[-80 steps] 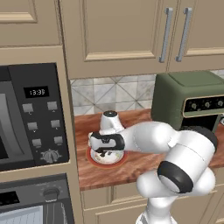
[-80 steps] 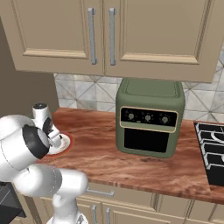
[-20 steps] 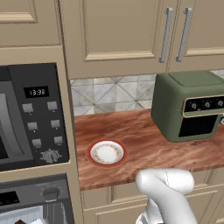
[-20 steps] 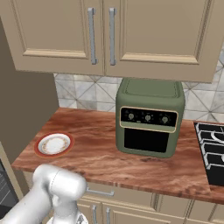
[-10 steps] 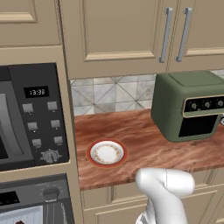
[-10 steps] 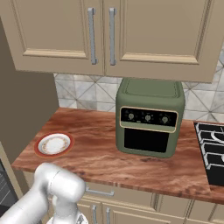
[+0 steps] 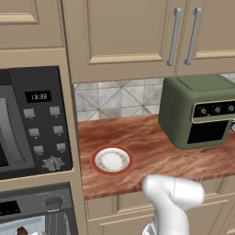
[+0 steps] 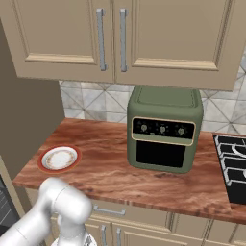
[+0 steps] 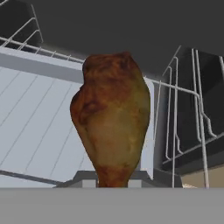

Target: Place the chicken drumstick on the rack of the oven.

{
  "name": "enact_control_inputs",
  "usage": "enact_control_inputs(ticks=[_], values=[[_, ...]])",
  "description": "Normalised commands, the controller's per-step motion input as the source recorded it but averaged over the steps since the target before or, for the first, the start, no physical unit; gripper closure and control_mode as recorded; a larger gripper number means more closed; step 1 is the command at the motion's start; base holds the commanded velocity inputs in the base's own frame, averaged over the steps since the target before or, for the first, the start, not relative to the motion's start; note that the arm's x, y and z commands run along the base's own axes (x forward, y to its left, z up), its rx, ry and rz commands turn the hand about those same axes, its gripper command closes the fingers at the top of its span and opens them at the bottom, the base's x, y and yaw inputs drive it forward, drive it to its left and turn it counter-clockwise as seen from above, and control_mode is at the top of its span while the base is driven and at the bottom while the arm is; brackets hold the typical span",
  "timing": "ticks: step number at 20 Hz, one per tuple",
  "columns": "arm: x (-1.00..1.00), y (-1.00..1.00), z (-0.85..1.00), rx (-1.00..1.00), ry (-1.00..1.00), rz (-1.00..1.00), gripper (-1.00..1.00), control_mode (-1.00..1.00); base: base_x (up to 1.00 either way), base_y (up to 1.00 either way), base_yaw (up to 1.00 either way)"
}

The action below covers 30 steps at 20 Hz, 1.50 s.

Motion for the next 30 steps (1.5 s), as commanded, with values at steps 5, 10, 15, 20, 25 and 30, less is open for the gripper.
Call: enact_control_inputs(ticks=[5, 10, 15, 20, 25, 30], values=[[0.5, 0.41, -0.53, 0.0, 0.0, -0.03, 1.0, -1.0, 0.0, 0.0, 0.0], [0.2, 0.49, -0.39, 0.0, 0.0, -0.03, 1.0, -1.0, 0.0, 0.0, 0.0], [0.01, 0.38, -0.38, 0.0, 0.0, -0.03, 1.0, -1.0, 0.0, 0.0, 0.0], [0.01, 0.17, -0.2, 0.0, 0.0, -0.03, -1.0, -1.0, 0.0, 0.0, 0.0], [-0.06, 0.01, -0.02, 0.0, 0.0, -0.02, -1.0, -1.0, 0.0, 0.0, 0.0], [-0.52, 0.0, 0.0, 0.0, -0.01, -0.04, -1.0, -1.0, 0.0, 0.0, 0.0]])
